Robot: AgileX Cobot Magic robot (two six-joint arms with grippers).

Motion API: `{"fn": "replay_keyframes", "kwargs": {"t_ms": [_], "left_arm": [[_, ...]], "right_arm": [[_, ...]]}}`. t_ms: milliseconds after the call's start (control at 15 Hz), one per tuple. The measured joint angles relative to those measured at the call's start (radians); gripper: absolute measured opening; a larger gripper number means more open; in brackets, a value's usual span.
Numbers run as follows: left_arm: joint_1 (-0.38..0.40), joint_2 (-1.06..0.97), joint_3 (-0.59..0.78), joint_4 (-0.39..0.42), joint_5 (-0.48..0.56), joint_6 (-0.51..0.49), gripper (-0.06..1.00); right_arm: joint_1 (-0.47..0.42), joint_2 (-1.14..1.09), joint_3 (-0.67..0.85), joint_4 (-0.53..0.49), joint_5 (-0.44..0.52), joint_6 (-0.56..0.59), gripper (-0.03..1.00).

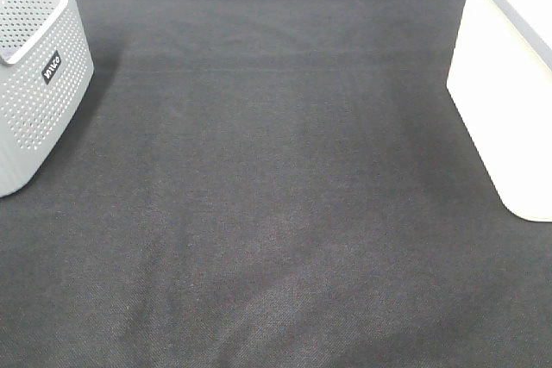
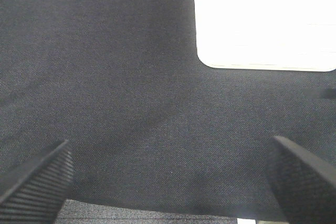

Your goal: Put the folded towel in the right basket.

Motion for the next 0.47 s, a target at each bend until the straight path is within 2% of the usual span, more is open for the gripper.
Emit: {"fn": "replay_keyframes", "kwargs": {"t_ms": [467], "left_arm": [[0.000, 0.000, 0.000, 0.000, 0.000, 0.000, 0.99]], "right_arm": [[0.000, 0.000, 0.000, 0.000, 0.000, 0.000, 0.97]]}}
